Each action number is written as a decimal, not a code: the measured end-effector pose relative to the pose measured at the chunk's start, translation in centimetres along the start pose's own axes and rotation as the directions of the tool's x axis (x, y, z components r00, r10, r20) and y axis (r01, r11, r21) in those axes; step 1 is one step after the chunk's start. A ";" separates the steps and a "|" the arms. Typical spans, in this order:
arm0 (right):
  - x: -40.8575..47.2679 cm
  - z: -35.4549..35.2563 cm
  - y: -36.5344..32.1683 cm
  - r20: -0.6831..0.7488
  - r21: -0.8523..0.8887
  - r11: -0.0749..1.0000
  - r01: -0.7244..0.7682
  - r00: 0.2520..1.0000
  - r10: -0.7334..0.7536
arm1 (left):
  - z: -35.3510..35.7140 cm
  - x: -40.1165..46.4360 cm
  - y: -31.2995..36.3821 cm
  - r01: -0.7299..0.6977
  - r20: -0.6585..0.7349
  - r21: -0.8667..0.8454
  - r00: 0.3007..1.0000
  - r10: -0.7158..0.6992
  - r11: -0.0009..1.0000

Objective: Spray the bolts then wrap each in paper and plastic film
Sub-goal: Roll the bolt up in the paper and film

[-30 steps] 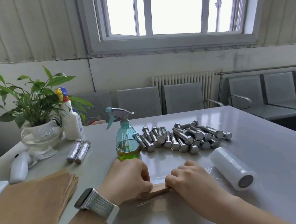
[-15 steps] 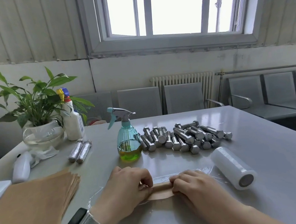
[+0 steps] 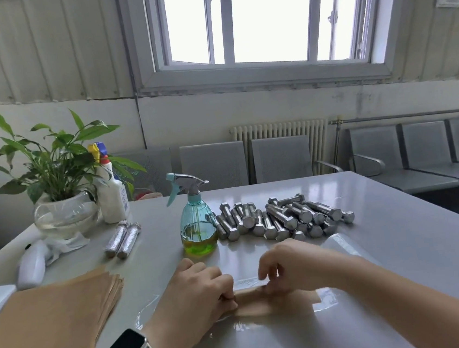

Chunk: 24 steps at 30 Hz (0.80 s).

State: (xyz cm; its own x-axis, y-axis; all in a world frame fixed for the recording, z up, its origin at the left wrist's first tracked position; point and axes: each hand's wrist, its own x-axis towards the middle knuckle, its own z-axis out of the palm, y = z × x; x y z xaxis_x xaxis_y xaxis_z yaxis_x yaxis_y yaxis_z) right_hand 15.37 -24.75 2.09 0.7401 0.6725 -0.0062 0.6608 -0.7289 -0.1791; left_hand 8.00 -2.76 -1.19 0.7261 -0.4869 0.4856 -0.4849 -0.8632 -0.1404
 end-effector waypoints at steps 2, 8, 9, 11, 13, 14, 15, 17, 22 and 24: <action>0.9 -0.3 -0.1 0.117 -0.051 0.999 -0.004 0.993 0.010 | 0.0 0.3 -0.1 -0.015 0.017 0.005 1.000 0.015 1.000; 2.0 -0.9 -0.8 0.245 -0.103 0.994 -0.023 0.968 0.048 | 0.0 1.0 -0.6 0.055 0.104 -0.030 0.993 -0.051 0.998; 2.0 -1.1 -0.9 0.262 -0.112 0.994 -0.019 0.964 0.048 | 0.2 1.0 -0.8 0.069 0.110 -0.056 0.992 -0.063 0.996; 2.1 -1.5 -1.1 0.287 -0.137 0.991 -0.011 0.957 0.050 | 0.5 0.9 -1.1 0.094 0.097 -0.093 0.992 -0.085 0.991; 2.2 -2.0 -1.6 0.295 -0.165 0.986 -0.029 0.952 0.077 | 0.5 0.6 -1.2 0.117 0.090 -0.124 0.990 -0.106 0.985; 2.2 -2.3 -1.8 0.302 -0.169 0.985 -0.040 0.949 0.090 | 0.5 0.4 -1.3 0.123 0.074 -0.143 0.991 -0.113 0.982; 2.3 -2.6 -2.1 0.308 -0.164 0.985 -0.054 0.946 0.103 | 0.5 0.2 -1.4 0.130 0.058 -0.163 0.991 -0.122 0.978; 2.6 -3.2 -2.8 0.300 -0.143 0.987 -0.075 0.947 0.115 | 0.5 -0.2 -1.6 0.148 0.046 -0.185 0.989 -0.142 0.971; 2.5 -3.7 -4.3 0.258 -0.242 0.970 0.015 0.965 0.050 | 0.0 -0.5 -1.5 0.115 0.036 -0.138 0.993 -0.111 0.984; 2.3 -3.3 -4.4 0.241 -0.289 0.957 0.039 0.970 0.033 | -0.1 -0.5 -1.0 0.087 0.004 -0.088 0.996 -0.087 0.992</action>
State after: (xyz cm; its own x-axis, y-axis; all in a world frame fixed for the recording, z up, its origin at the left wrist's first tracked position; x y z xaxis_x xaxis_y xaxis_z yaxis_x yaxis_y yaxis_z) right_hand 14.56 -20.42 6.07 0.7096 0.6592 -0.2488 0.6972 -0.7080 0.1127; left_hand 8.11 -1.64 -1.19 0.7676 -0.4102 0.4924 -0.4607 -0.8873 -0.0210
